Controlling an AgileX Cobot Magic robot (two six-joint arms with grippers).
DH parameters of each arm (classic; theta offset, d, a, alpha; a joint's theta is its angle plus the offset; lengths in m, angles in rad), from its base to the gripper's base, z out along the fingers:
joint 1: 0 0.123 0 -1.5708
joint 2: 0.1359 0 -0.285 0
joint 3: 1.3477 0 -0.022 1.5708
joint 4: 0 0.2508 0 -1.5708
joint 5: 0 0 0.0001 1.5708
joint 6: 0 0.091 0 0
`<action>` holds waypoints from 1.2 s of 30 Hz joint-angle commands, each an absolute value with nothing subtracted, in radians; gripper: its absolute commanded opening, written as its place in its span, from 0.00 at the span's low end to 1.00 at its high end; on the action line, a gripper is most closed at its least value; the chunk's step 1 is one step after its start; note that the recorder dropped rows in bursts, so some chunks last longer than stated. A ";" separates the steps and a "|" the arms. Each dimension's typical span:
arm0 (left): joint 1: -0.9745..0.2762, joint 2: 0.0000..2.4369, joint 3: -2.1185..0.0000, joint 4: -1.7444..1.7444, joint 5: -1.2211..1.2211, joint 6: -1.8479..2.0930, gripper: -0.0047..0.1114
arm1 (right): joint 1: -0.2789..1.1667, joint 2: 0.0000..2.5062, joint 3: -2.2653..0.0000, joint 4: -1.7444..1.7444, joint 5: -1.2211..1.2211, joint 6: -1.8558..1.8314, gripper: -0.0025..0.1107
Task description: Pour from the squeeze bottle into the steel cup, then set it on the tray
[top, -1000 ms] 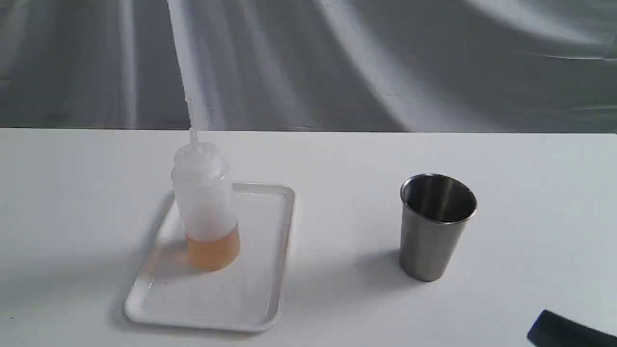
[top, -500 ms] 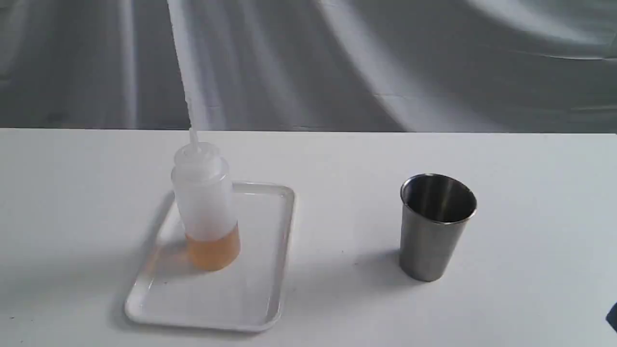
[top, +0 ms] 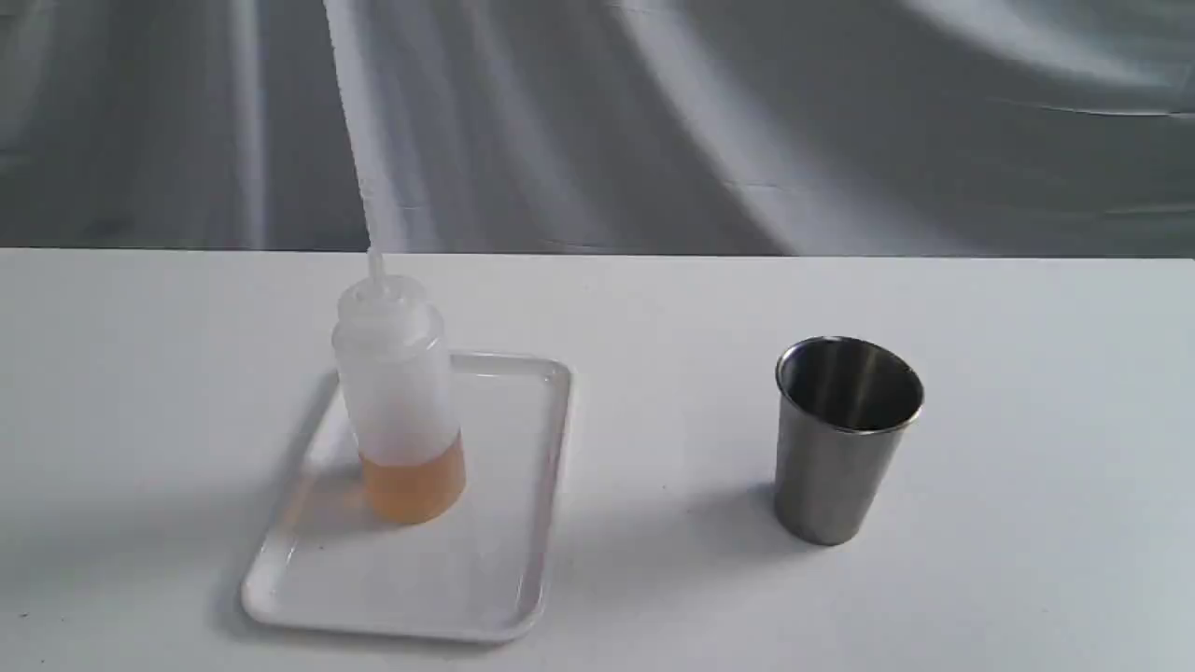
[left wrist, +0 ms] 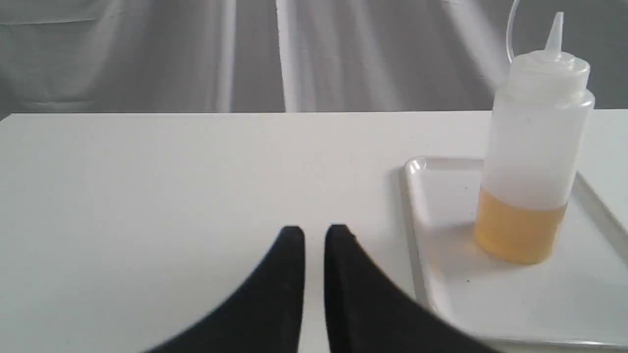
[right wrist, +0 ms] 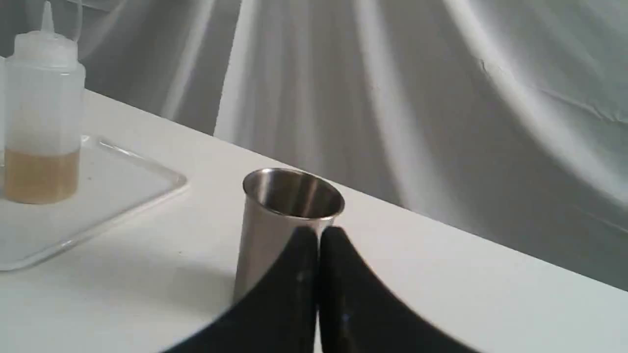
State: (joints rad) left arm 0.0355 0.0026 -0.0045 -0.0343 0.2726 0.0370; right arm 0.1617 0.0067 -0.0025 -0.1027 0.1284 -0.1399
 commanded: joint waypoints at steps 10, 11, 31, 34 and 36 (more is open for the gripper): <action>0.030 0.000 0.000 -0.034 0.266 0.036 0.11 | 0.081 0.000 0.000 -0.113 0.140 -0.137 0.02; 0.030 0.000 0.000 -0.034 0.266 0.036 0.11 | 0.077 0.000 0.000 -0.113 0.140 -0.137 0.02; 0.030 0.000 0.000 -0.034 0.266 0.036 0.11 | -0.025 0.000 0.000 -0.043 0.170 -0.122 0.02; 0.030 0.000 0.000 -0.034 0.266 0.036 0.11 | -0.064 0.000 0.000 0.000 0.222 -0.122 0.02; 0.030 0.000 0.000 -0.034 0.266 0.036 0.11 | -0.077 0.000 0.000 0.012 0.265 -0.118 0.02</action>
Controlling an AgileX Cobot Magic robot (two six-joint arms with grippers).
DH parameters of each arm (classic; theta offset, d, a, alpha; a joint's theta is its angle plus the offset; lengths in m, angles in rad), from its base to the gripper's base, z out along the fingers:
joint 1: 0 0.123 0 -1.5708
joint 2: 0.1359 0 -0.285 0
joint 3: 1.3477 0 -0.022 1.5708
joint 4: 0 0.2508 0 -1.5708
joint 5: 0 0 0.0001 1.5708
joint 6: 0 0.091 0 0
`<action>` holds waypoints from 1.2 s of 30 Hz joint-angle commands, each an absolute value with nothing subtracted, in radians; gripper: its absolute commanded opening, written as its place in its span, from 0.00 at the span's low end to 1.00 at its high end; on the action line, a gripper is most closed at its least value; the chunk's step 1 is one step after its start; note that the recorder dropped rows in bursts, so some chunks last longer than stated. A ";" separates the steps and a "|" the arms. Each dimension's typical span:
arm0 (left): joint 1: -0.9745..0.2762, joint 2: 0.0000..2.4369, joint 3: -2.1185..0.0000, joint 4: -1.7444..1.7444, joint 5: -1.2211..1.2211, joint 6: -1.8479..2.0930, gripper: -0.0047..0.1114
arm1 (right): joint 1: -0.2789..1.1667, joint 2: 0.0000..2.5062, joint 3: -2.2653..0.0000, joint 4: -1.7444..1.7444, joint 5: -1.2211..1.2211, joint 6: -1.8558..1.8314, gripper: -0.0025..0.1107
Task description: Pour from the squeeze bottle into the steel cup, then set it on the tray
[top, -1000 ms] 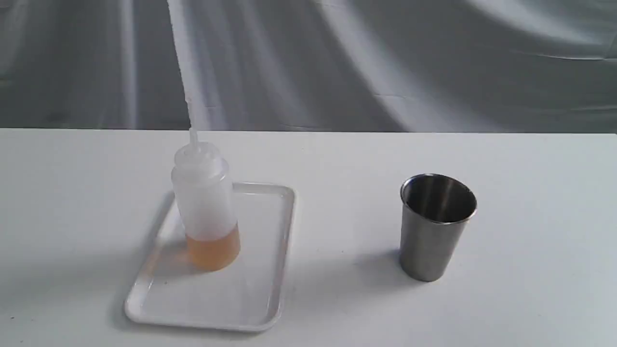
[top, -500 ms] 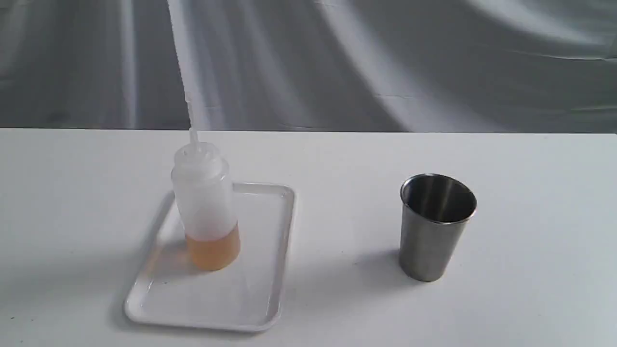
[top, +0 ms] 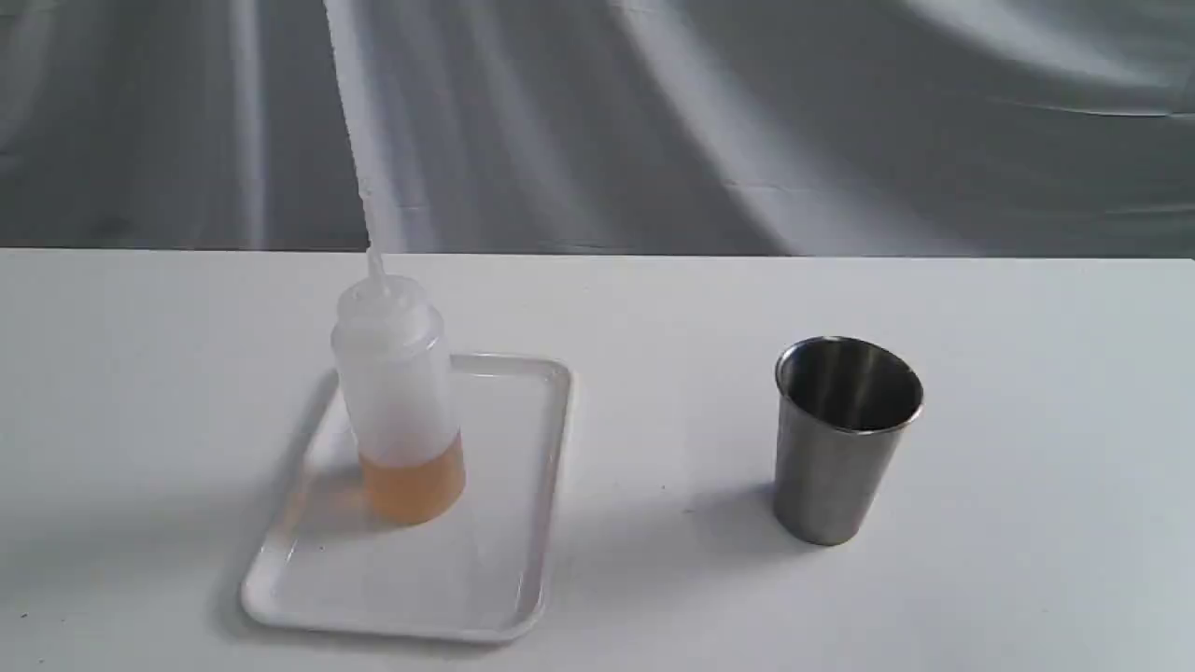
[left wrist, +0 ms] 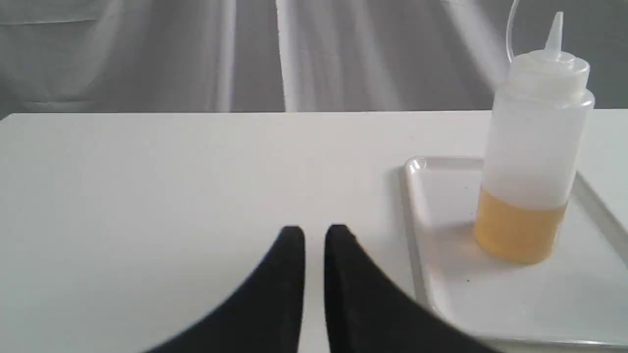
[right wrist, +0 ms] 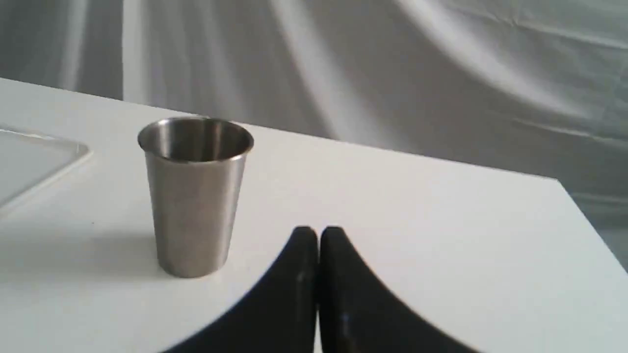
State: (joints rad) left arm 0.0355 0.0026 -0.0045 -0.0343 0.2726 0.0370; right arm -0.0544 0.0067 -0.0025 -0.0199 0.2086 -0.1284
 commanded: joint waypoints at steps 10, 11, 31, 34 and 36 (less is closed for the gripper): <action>0.030 0.000 0.000 -0.034 0.266 0.032 0.11 | -0.084 0.000 0.000 0.015 0.351 -0.115 0.02; 0.030 0.000 0.000 -0.034 0.266 0.032 0.11 | -0.084 0.000 0.000 0.015 0.351 -0.115 0.02; 0.030 0.000 0.000 -0.034 0.266 0.033 0.11 | -0.111 0.000 0.000 0.013 0.351 -0.115 0.02; 0.030 0.000 0.000 -0.034 0.266 0.033 0.11 | -0.120 0.000 0.000 0.011 0.351 -0.115 0.02; 0.030 0.000 0.000 -0.034 0.266 0.033 0.11 | -0.117 0.000 0.000 0.011 0.351 -0.115 0.02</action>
